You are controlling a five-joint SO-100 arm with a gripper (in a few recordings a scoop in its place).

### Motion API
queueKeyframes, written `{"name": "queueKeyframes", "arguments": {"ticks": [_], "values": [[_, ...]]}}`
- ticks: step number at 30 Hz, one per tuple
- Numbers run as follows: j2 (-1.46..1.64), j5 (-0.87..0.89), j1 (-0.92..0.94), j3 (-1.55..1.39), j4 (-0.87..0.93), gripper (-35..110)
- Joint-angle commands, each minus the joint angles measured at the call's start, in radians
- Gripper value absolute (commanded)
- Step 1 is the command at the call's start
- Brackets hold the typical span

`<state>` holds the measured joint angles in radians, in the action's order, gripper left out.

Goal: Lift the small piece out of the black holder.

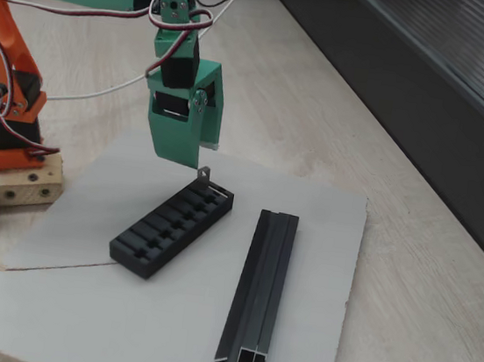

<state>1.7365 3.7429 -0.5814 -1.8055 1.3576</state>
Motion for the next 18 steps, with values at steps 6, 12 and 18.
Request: {"name": "queueKeyframes", "arguments": {"ticks": [6, 12, 18], "values": [[-0.017, 0.002, -0.003, -0.052, -0.014, 36], [-0.018, 0.002, -0.002, -0.052, -0.017, 36], [-0.020, 0.005, 0.000, -0.064, -0.135, 36]]}}
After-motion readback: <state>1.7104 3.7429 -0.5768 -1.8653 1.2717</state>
